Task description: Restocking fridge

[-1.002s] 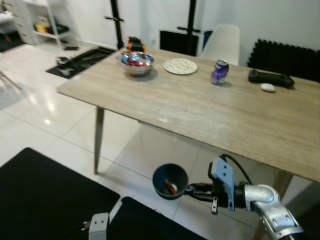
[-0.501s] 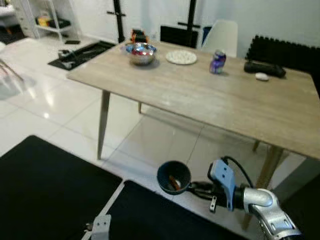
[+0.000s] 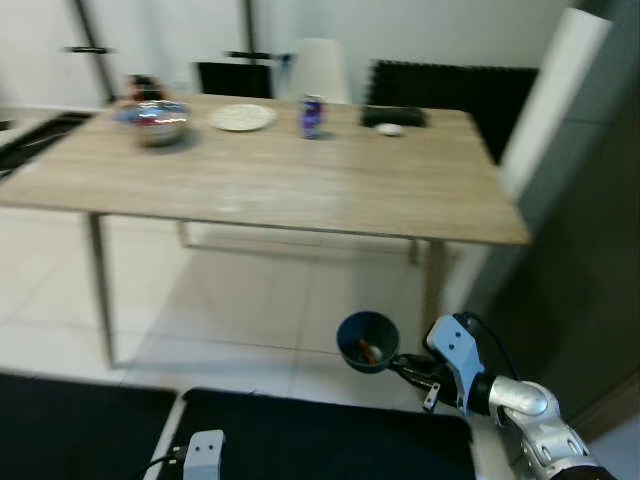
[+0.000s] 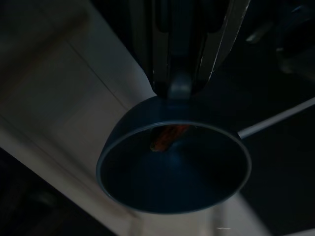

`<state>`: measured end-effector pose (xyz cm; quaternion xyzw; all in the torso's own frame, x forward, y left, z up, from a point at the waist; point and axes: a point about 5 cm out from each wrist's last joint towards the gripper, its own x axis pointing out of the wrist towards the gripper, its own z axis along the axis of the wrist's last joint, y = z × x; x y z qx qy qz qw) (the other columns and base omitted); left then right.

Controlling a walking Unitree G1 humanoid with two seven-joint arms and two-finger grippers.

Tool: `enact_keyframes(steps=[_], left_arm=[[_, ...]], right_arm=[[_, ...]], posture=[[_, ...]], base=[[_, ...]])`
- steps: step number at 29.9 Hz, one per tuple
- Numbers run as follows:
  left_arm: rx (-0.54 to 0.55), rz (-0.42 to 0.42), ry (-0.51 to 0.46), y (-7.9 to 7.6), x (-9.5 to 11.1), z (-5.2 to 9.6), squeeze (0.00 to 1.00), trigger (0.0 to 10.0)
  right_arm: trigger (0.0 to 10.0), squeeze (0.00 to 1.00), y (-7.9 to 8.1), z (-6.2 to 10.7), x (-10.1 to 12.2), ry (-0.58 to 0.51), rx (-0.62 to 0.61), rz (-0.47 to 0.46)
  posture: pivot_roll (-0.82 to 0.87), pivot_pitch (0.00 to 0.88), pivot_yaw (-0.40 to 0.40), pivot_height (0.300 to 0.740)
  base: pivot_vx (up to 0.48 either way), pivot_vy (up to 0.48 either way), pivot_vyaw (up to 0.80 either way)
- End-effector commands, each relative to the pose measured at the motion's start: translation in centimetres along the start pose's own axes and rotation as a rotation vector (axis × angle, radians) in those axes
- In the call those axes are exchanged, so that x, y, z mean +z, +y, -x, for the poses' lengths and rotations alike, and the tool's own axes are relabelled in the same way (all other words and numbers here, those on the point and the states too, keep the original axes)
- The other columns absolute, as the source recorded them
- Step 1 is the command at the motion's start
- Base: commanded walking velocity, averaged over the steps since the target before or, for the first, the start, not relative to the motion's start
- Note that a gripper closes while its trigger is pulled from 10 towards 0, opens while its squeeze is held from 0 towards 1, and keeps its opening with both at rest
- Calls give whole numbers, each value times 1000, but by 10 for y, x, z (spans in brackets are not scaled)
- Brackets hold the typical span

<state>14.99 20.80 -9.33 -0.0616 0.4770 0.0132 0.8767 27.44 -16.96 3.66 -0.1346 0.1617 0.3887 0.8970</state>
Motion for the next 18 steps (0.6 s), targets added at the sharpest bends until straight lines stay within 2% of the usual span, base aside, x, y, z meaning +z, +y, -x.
enact_keyframes(steps=[1,7,11,12,14,18], left_arm=[[3,-15,24,-1,-7,1,0,10000],[-10,-3,18,-4,-7,0,0,10000],[-6,-3,24,-5,-7,0,0,10000],[-6,-3,24,-5,-7,0,0,10000],[18,-18,22,-3,-7,0,0,10000],[41,-30,9,-1,-6,1,0,10000]], right_arm=[[10000,0,-9,1,-9,33,-103,-13],[10000,0,-17,9,-30,104,-246,-101],[10000,0,-16,30,-68,216,-415,-261],[10000,0,-16,30,-68,216,-415,-261],[10000,0,-16,44,-85,252,-516,-343],[10000,0,-12,64,-106,296,-660,-422]], posture=[[-51,0,-20,740],[-54,0,-22,740],[-54,0,-23,740],[-54,0,-23,740],[-54,0,-23,740],[-56,0,-15,740]], base=[[0,0,-775],[0,0,-775],[0,0,-775],[0,0,-775],[0,0,-775],[0,0,-775]])
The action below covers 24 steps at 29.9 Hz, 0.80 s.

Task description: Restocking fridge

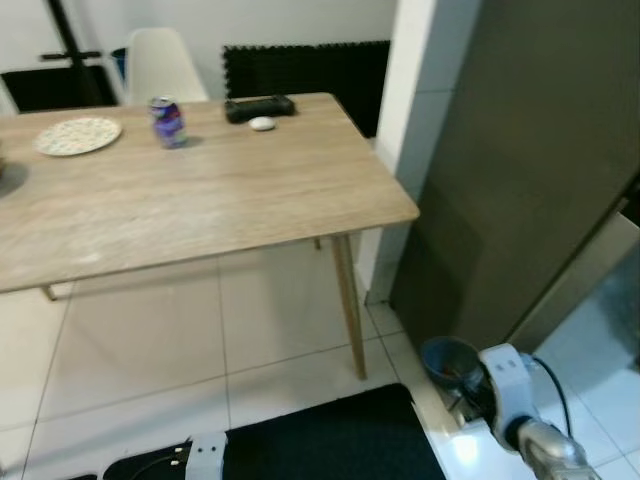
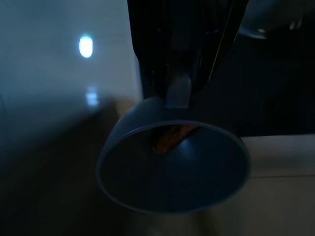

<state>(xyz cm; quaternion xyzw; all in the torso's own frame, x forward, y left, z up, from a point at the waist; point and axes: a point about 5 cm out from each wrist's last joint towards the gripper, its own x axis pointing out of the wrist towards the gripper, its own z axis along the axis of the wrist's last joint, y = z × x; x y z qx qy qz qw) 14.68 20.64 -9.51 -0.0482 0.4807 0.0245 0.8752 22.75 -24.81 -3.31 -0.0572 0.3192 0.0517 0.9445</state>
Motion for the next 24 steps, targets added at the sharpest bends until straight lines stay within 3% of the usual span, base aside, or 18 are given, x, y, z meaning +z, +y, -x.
enact_keyframes(steps=[1,3,5,9,14,24], left_arm=[[8,-18,3,1,-2,0,0,10000],[21,-33,-9,3,0,1,0,10000],[21,-33,-9,3,0,1,0,10000],[60,-53,-45,6,8,0,0,10000],[69,-76,-41,6,10,0,0,10000],[65,-64,-50,9,15,-1,0,10000]], right_arm=[[10000,0,-9,4,-4,-11,-63,-43],[10000,0,-15,10,-16,6,-125,-124],[10000,0,-15,10,-16,6,-125,-124],[10000,0,-20,23,-47,96,-237,-254],[10000,0,-20,33,-68,155,-293,-335],[10000,0,-12,41,-86,208,-308,-373]], posture=[[-56,0,-15,740],[-58,0,-12,740],[-58,0,-12,740],[-61,0,-10,740],[-58,0,-8,740],[-61,0,-3,740]], base=[[0,0,-775],[0,0,-775],[0,0,-775],[0,0,-781],[0,0,-781],[0,0,-781]])
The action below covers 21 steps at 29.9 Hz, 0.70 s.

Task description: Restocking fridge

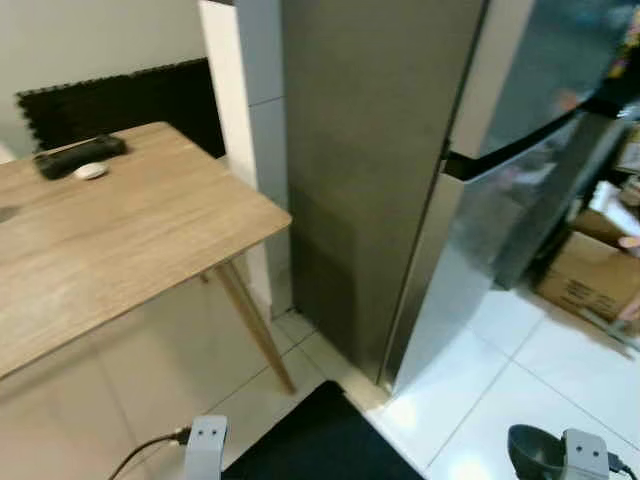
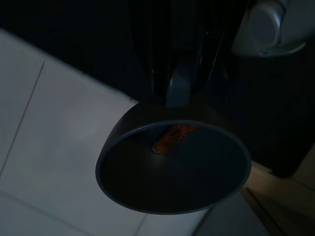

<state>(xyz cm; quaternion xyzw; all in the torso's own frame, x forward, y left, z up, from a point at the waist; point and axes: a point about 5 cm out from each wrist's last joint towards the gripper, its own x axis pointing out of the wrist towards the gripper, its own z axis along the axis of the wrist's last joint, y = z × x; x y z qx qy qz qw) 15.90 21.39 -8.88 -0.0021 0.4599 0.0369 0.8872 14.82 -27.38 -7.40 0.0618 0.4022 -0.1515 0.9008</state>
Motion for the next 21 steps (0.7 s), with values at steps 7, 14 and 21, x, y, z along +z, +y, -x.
enact_keyframes(steps=[7,14,21], left_arm=[[-14,23,-7,2,2,0,0,10000],[-71,69,1,-1,0,0,0,10000],[-67,64,10,0,-2,1,0,10000]], right_arm=[[10000,0,-2,1,-2,0,-15,-25],[10000,0,0,0,6,-57,14,-59],[10000,0,3,-1,6,-58,29,-60]], posture=[[-68,0,-1,740],[-68,0,-3,740],[-70,0,-4,740]], base=[[0,0,-781],[0,-61,-449],[0,-439,0]])
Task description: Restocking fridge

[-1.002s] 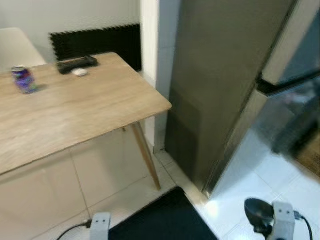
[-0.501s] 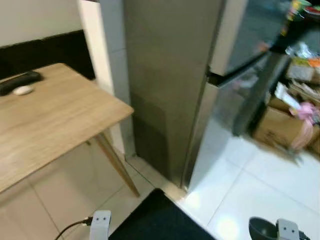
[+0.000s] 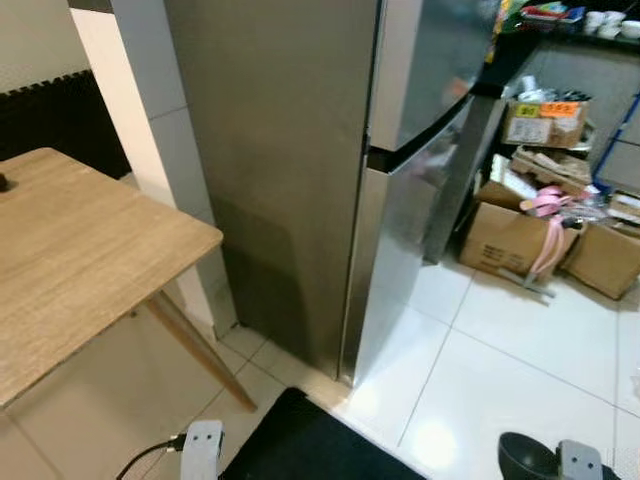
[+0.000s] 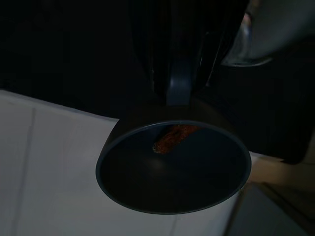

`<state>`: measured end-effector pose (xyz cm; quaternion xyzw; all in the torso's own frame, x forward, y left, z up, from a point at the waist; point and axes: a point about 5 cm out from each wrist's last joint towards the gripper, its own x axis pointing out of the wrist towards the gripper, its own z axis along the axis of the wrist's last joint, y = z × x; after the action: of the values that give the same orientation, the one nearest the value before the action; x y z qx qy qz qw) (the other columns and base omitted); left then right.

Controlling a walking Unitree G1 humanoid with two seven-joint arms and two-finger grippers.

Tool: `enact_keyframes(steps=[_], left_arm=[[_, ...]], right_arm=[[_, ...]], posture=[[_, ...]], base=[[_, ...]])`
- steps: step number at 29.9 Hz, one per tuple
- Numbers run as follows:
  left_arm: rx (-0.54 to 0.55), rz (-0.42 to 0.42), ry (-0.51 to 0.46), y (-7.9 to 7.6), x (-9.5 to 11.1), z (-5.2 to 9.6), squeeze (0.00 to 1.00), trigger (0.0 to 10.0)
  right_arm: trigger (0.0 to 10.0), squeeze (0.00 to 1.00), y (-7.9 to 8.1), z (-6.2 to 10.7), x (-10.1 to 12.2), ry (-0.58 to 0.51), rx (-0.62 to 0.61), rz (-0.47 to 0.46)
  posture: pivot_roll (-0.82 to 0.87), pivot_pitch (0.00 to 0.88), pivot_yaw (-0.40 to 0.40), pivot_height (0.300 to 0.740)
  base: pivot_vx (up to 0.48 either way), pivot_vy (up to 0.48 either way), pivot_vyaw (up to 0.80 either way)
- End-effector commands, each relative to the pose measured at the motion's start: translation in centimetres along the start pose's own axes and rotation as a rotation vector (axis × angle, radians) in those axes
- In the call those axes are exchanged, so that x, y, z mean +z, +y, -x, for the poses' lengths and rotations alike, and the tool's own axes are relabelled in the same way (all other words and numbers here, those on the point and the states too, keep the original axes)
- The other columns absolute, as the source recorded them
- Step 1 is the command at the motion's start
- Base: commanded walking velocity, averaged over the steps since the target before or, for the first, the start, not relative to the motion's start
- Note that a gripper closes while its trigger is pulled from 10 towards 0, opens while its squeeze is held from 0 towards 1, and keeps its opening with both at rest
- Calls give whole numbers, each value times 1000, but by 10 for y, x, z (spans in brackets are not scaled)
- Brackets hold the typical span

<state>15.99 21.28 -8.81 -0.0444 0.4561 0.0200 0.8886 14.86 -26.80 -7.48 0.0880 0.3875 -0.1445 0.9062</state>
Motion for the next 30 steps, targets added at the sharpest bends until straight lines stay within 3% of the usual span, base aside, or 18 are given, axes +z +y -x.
enact_keyframes(steps=[1,12,30], left_arm=[[3,5,15,1,-3,1,0,10000],[15,-2,16,1,-3,0,0,10000],[47,36,4,3,-2,0,0,10000]], right_arm=[[10000,0,-2,-1,8,-37,-6,-15],[10000,0,-1,-1,7,-37,6,-8],[10000,0,2,-2,9,-45,26,13]], posture=[[-70,0,-4,740],[-73,0,-4,740],[-74,0,-5,740]], base=[[0,-439,0],[0,-424,0],[0,0,0]])
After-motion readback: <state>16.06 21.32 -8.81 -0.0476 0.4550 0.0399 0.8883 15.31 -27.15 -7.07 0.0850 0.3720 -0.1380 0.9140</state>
